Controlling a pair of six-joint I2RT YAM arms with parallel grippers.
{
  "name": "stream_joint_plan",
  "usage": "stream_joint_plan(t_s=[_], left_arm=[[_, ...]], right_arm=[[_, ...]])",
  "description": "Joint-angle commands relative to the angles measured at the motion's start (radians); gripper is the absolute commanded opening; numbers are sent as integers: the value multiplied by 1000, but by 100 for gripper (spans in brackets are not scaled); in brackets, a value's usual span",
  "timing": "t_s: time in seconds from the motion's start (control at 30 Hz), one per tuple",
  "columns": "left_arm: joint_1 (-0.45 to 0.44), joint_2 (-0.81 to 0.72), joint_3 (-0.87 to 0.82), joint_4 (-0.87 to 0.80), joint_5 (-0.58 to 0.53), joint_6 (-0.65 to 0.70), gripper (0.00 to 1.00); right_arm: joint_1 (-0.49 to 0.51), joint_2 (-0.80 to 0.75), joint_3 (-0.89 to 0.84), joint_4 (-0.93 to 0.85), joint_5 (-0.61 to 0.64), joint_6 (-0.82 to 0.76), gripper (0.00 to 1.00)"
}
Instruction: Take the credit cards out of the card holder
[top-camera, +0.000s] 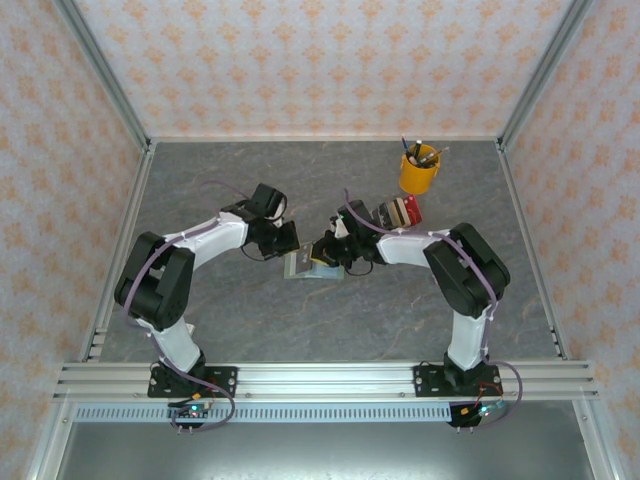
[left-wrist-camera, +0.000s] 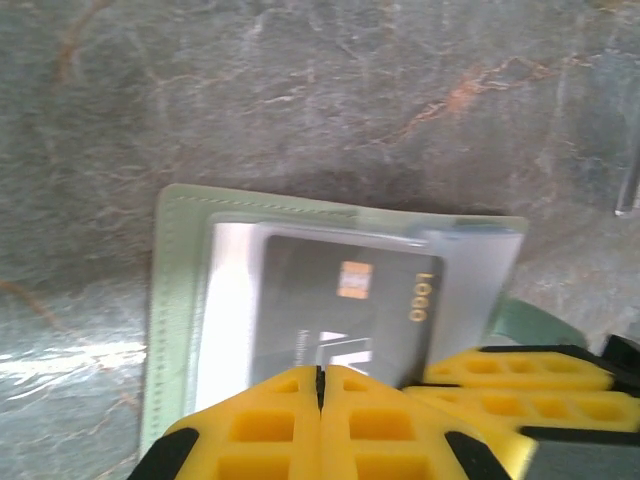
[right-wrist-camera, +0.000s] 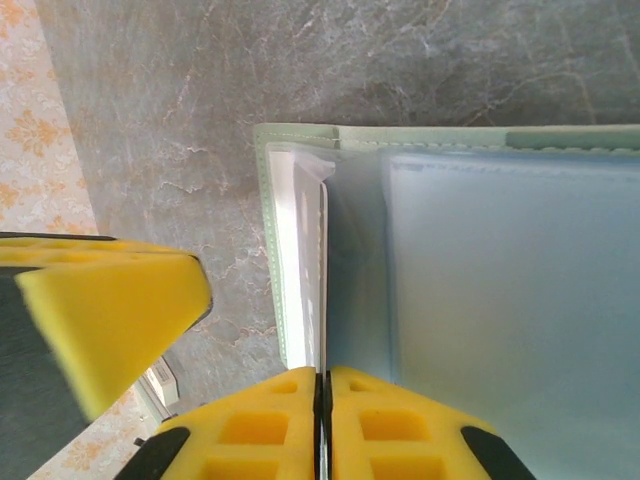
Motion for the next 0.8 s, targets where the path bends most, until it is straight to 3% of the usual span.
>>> stream_joint_plan(t_s=[0.0,0.43,0.77], left_arm=[[-8,35,14,10,30,18,0],[-8,121,20,-63,-71,27,0],[-8,114,10,-91,-100,42,0]], right_arm=[[-5,18,29,0,-24,-19,12],[-10,-8,11,48,-62,2,14],[-22,-32,-20,53,-53,6,7]])
